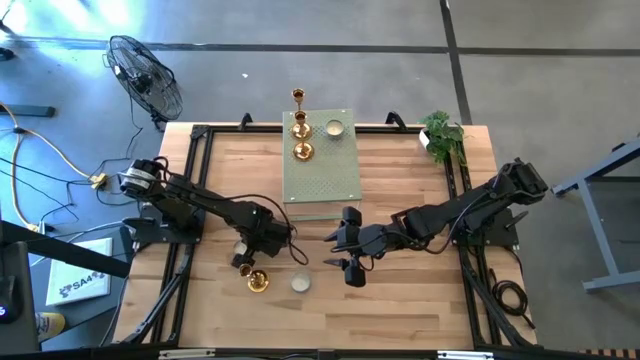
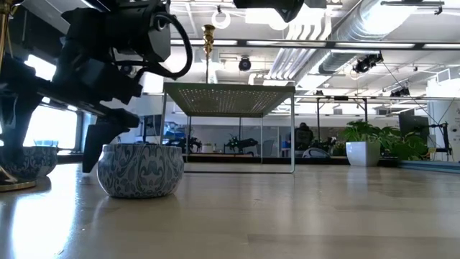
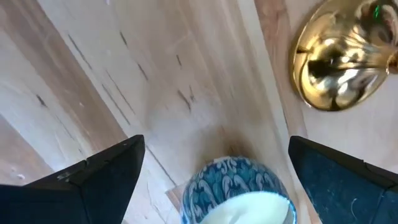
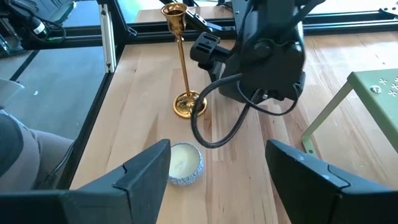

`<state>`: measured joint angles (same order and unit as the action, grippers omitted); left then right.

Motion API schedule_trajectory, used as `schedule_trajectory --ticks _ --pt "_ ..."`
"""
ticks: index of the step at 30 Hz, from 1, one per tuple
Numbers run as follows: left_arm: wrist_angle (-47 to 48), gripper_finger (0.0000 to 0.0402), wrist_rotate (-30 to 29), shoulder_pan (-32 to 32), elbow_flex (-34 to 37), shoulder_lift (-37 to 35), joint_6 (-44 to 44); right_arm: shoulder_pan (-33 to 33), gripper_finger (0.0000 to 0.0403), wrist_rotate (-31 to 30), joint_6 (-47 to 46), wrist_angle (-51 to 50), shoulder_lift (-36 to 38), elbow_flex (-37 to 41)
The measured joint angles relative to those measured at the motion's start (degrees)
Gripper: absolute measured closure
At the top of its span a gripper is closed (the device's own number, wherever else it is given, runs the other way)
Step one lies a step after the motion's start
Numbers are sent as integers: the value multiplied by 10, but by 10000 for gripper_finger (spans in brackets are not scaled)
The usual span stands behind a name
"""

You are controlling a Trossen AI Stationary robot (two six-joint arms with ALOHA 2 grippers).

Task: Pick & Place candle stick holders
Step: Put the top blue scented candle on the shelf aligned with the other blue scented candle

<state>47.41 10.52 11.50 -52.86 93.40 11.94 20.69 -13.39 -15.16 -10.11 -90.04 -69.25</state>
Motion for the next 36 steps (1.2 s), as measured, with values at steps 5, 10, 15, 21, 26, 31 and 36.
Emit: schedule_trajectory --ticks 5,10,15,21,26,31,36 --pt "3 11 44 -11 0 0 13 0 144 -1 2 -1 0 0" --pt "20 11 36 -10 0 0 13 0 144 -1 1 0 0 0" --pt "31 11 21 -10 -2 0 13 0 144 -1 1 1 0 0" --pt "70 11 6 -10 -20 -6 28 -1 144 -9 2 1 0 0" --pt "71 11 -8 -10 -19 -23 14 -1 144 -13 2 1 0 0" --pt "67 11 -8 -10 -5 -34 14 0 144 -12 2 1 0 0" --pt "66 11 -2 -10 20 -34 3 0 144 -12 -3 1 0 0"
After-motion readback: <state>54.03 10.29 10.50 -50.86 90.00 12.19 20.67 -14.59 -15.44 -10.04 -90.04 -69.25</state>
